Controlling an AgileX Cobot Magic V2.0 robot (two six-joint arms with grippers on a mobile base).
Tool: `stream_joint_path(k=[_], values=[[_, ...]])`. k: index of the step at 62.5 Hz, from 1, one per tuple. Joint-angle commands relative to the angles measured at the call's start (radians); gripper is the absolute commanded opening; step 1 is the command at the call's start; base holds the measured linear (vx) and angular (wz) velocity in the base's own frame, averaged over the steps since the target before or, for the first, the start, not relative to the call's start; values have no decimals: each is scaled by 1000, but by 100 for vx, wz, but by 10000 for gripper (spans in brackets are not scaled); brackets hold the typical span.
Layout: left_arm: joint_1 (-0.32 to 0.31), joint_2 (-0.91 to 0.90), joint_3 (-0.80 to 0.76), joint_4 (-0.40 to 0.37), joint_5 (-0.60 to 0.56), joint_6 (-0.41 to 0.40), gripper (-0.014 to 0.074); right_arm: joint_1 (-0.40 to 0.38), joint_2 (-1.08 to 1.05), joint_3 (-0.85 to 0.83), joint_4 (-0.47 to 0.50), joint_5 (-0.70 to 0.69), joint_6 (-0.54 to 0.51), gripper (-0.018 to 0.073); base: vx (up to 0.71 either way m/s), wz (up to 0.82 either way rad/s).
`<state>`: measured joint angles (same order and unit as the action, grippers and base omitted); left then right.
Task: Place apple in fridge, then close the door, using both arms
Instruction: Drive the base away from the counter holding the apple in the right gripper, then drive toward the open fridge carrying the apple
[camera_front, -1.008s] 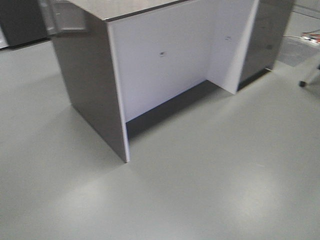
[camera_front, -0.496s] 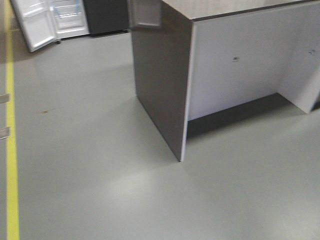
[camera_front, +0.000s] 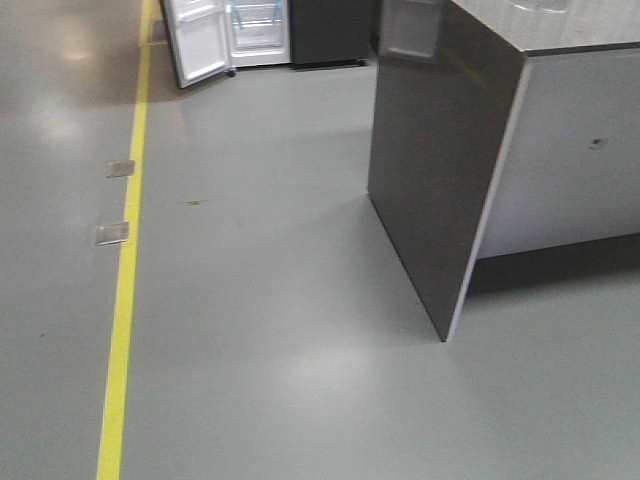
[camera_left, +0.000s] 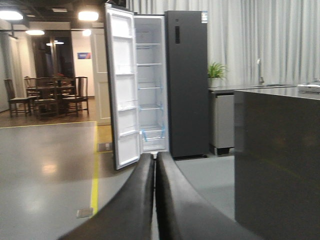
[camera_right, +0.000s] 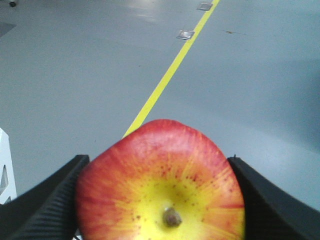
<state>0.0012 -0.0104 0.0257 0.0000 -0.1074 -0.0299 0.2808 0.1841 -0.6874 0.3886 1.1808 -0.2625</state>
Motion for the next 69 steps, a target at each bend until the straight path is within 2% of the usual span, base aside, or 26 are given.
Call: stream_joint_path(k=[1, 69], values=[[0, -16, 22, 0, -74, -6, -6, 0, 16, -25, 24, -69, -1, 391, 4, 32], [0, -16, 22, 0, -74, -6, -6, 0, 16, -25, 24, -69, -1, 391, 12, 19]])
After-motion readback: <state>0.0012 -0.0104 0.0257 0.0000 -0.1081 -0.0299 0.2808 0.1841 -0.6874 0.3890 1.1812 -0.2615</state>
